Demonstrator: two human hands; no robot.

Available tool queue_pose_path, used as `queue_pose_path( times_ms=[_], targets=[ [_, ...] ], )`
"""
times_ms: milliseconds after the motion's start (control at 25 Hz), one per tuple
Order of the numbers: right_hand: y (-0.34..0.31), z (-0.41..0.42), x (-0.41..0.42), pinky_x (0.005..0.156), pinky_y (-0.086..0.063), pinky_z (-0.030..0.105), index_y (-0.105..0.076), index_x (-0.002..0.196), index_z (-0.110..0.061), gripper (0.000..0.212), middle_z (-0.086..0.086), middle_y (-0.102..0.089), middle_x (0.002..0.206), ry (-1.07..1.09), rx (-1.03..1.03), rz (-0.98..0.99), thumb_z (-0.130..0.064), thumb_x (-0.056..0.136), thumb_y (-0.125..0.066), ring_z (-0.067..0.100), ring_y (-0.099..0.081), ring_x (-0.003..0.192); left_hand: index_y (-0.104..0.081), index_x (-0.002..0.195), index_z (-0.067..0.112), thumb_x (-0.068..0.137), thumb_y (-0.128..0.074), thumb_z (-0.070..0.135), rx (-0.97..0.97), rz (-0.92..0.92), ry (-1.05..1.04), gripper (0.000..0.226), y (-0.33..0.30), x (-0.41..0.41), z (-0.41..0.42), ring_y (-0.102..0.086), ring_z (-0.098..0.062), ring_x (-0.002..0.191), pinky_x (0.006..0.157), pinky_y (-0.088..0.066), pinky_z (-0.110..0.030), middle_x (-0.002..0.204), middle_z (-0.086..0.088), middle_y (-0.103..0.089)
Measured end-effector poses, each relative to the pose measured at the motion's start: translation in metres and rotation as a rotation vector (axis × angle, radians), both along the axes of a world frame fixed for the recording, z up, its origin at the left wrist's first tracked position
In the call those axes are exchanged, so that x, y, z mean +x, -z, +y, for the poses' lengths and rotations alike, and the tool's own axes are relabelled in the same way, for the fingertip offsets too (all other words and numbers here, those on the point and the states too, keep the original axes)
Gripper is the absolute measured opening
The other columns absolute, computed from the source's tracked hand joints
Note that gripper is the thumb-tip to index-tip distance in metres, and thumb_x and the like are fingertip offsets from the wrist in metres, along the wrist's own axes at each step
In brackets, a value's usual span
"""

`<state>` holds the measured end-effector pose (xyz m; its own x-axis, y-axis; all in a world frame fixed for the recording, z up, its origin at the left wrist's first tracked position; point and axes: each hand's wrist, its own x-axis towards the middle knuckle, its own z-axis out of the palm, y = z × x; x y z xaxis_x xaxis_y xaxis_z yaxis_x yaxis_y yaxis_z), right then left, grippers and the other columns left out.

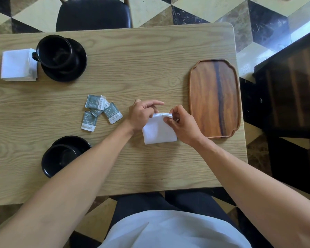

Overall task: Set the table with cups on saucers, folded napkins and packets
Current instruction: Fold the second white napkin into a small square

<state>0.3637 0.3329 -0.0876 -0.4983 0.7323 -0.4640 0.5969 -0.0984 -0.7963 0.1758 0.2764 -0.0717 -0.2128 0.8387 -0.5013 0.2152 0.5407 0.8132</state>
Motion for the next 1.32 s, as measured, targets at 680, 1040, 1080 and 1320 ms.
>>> queue_pose_path(
  times_ms=[680, 1040, 1080, 1320],
  targets=[
    [0.001, -0.006, -0.01, 0.067, -0.045, 0.034, -0.053, 0.118, -0.019, 0.034, -0.002, -0.062, 0.086, -0.006, 0.201, -0.265, -0.045, 0.097, -0.06, 0.022, -0.061, 0.081, -0.066, 0.1, -0.001, 0.095, -0.062, 0.012, 0.119, 0.653, 0.108, 0.014, 0.022, 0.014, -0.032, -0.057, -0.039, 0.098, 0.085, -0.044, -0.049, 0.102, -0.019, -0.06],
    [0.007, -0.021, -0.021, 0.072, -0.04, 0.033, -0.05, 0.122, -0.022, 0.029, -0.003, -0.063, 0.105, 0.099, 0.299, -0.328, -0.04, 0.101, -0.054, 0.019, -0.058, 0.089, -0.065, 0.122, -0.004, 0.093, -0.063, 0.012, 0.398, 1.029, 0.164, 0.033, 0.03, 0.056, -0.055, -0.051, -0.041, 0.13, 0.112, -0.034, -0.062, 0.131, -0.024, -0.061],
    [0.007, -0.022, -0.023, 0.074, -0.043, 0.036, -0.05, 0.125, -0.021, 0.03, 0.001, -0.063, 0.114, 0.099, 0.34, -0.346, -0.037, 0.101, -0.054, 0.022, -0.06, 0.096, -0.063, 0.126, -0.007, 0.093, -0.063, 0.012, 0.424, 1.021, 0.231, 0.038, 0.033, 0.064, -0.06, -0.049, -0.042, 0.135, 0.115, -0.031, -0.062, 0.136, -0.025, -0.059],
    [0.028, -0.034, -0.01, 0.12, -0.031, 0.047, -0.05, 0.147, -0.007, 0.043, 0.018, -0.038, 0.158, -0.29, 0.785, -0.264, -0.021, 0.106, -0.05, 0.037, -0.035, 0.146, -0.026, 0.154, -0.006, 0.106, -0.038, 0.041, 0.165, 1.011, 0.422, 0.068, 0.046, 0.067, -0.074, -0.015, -0.038, 0.153, 0.122, -0.022, -0.056, 0.163, -0.026, -0.02]
  ],
)
